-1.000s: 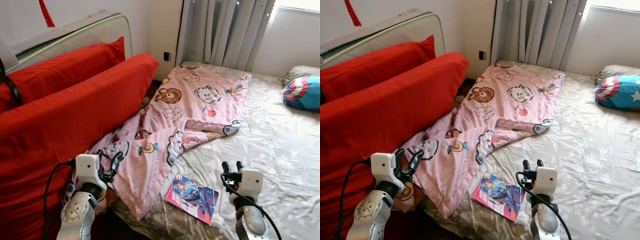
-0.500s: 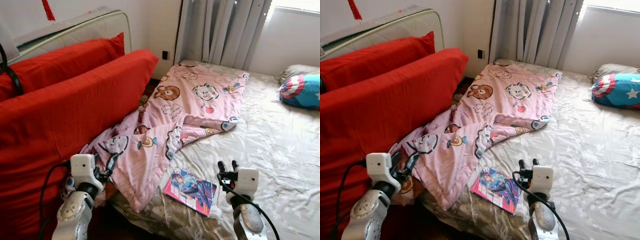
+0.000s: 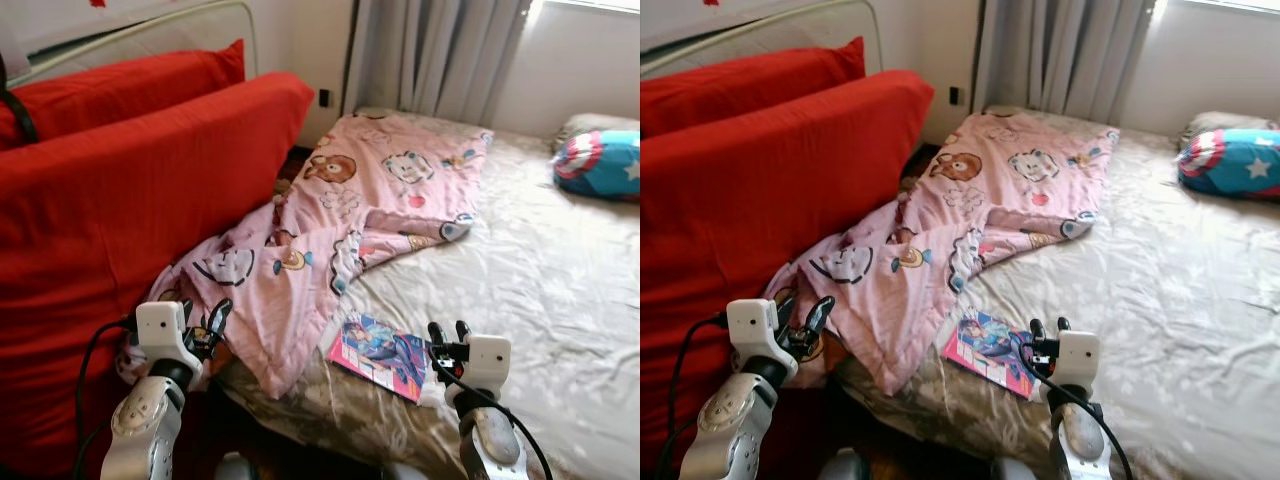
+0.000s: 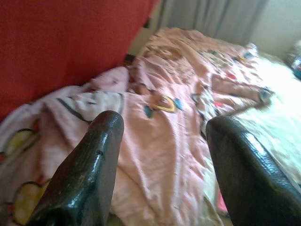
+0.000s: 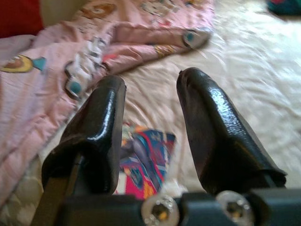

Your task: Clean up the room

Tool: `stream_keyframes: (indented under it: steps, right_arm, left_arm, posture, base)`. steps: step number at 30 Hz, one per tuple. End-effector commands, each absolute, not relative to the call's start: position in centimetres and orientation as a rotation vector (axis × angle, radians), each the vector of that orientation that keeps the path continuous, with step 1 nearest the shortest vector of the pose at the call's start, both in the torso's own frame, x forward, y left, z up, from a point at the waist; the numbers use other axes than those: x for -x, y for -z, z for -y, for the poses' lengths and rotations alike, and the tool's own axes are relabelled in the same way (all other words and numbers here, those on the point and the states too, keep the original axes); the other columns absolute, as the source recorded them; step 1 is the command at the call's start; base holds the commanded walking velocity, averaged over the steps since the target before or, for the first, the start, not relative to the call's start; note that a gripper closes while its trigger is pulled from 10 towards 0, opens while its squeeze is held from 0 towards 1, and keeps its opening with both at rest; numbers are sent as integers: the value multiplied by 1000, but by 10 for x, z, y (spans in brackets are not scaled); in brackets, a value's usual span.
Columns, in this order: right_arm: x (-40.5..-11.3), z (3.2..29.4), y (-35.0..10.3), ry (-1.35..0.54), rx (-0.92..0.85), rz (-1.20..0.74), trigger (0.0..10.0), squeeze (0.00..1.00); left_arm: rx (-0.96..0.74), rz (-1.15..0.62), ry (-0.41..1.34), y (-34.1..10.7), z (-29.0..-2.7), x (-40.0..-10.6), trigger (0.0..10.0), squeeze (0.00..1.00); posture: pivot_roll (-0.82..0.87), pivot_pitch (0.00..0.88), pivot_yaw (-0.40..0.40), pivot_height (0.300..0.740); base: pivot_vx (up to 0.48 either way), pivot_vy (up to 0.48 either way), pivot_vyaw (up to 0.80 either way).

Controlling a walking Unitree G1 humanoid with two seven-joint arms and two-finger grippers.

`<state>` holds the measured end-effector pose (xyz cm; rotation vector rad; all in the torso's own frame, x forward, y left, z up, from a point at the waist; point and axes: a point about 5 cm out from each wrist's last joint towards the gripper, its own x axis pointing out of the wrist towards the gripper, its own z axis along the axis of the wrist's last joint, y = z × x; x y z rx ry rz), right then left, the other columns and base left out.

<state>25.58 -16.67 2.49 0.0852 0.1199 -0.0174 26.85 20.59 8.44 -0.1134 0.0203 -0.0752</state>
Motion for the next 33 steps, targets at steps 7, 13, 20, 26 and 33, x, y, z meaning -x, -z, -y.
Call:
stream_keyframes:
  steps: [7, 13, 20, 26, 33]
  right_arm:
    - [-257, 163, -28, -23, -93, -111, 10000, 0]
    - [-255, 161, -26, -21, -100, -119, 10000, 0]
    - [-253, 158, -23, -37, -108, -134, 10000, 0]
    - [-252, 157, -23, -41, -111, -139, 10000, 0]
    - [-251, 157, -20, -35, -113, -149, 10000, 0]
  left_arm:
    - [150, -37, 108, -84, -199, -267, 10000, 0]
    - [154, -44, 118, -84, -197, -267, 10000, 0]
    - [160, -57, 117, -81, -198, -266, 10000, 0]
    - [163, -64, 121, -80, -197, -264, 10000, 0]
    - [161, -68, 129, -80, -197, -263, 10000, 0]
  posture:
    - [46, 61, -31, 645]
    - [48, 62, -28, 645]
    - [47, 70, -22, 645]
    - [48, 77, -19, 645]
    - [50, 76, -15, 645]
  base:
    - [0, 0, 0]
    - [0, 0, 0]
    - [75, 0, 0]
    - [330, 0, 0]
    - [357, 0, 0]
